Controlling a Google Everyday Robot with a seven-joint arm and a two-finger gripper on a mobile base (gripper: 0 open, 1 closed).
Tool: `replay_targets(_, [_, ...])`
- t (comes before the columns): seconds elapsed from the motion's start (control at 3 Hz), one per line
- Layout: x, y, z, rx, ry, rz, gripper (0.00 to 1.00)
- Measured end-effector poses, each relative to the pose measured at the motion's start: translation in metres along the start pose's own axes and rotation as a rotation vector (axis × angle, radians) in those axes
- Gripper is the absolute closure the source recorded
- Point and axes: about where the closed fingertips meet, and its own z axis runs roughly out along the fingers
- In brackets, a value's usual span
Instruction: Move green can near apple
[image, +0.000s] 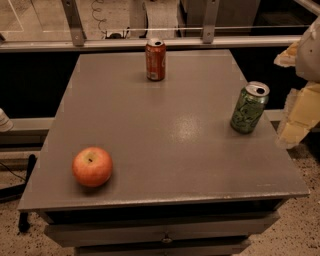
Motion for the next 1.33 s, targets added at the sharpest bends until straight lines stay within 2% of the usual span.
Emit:
replay_targets(0.67, [0.001, -0.005, 0.0, 0.019, -0.02, 0.007, 0.0])
replay_targets(1.0, [0.009, -0.025, 0.006, 0.061, -0.06, 0.031, 0.0])
replay_targets(1.33, [0.024, -0.051, 0.015, 0.109, -0.138, 0.097, 0.0])
